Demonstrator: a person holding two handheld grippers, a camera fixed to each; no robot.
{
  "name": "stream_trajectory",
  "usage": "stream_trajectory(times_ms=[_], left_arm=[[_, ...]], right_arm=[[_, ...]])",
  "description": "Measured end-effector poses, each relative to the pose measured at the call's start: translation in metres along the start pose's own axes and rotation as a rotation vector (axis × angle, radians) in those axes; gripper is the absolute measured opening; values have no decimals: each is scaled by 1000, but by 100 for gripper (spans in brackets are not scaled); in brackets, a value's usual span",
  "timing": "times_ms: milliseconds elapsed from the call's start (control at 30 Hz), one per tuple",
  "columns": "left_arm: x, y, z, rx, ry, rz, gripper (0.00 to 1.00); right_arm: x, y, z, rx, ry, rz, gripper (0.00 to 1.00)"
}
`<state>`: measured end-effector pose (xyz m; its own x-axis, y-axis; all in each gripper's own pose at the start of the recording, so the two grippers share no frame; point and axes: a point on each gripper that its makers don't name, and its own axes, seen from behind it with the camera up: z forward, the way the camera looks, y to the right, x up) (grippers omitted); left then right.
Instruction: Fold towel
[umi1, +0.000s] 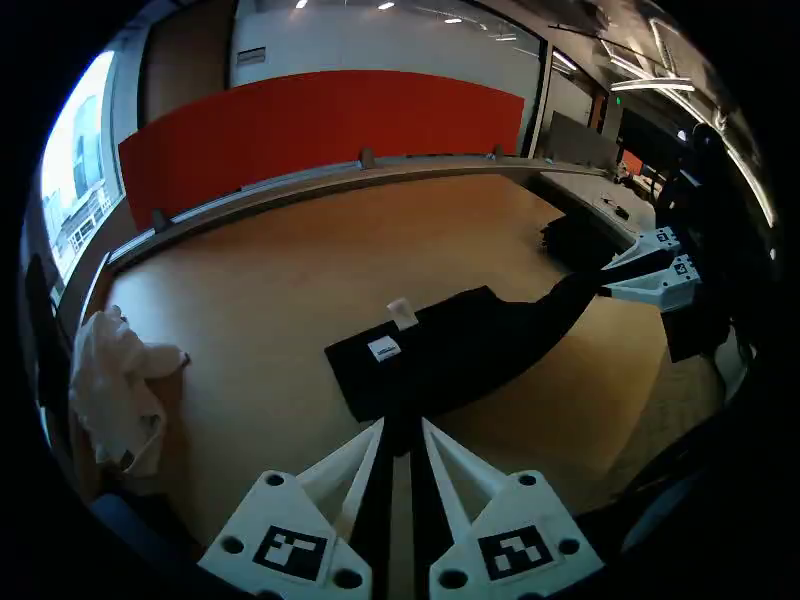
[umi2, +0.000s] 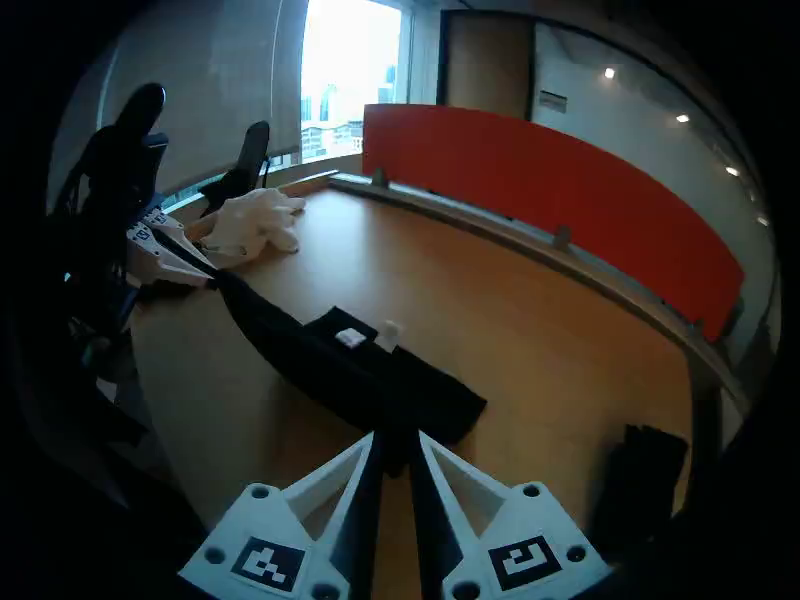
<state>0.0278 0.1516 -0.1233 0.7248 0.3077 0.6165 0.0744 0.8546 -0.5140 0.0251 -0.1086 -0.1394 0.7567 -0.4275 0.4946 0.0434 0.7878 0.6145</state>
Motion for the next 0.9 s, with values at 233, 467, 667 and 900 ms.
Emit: stream_trajectory(times_ms=[233,467,667,900], left_arm=[[0,1,4,3,0,-6,10],[-3,-2,13,12,-12,-15,10],[-9,-9,34,25,-33,-28,10],[-9,-18,61,46,-50,-37,10]], right_arm=[[-1,0,2,1,-8,-6,17],[-7,2,10,11,-34,-18,17],[-18,9,25,21,-85,5,17],[-23,25,48,9,-116,22,17]])
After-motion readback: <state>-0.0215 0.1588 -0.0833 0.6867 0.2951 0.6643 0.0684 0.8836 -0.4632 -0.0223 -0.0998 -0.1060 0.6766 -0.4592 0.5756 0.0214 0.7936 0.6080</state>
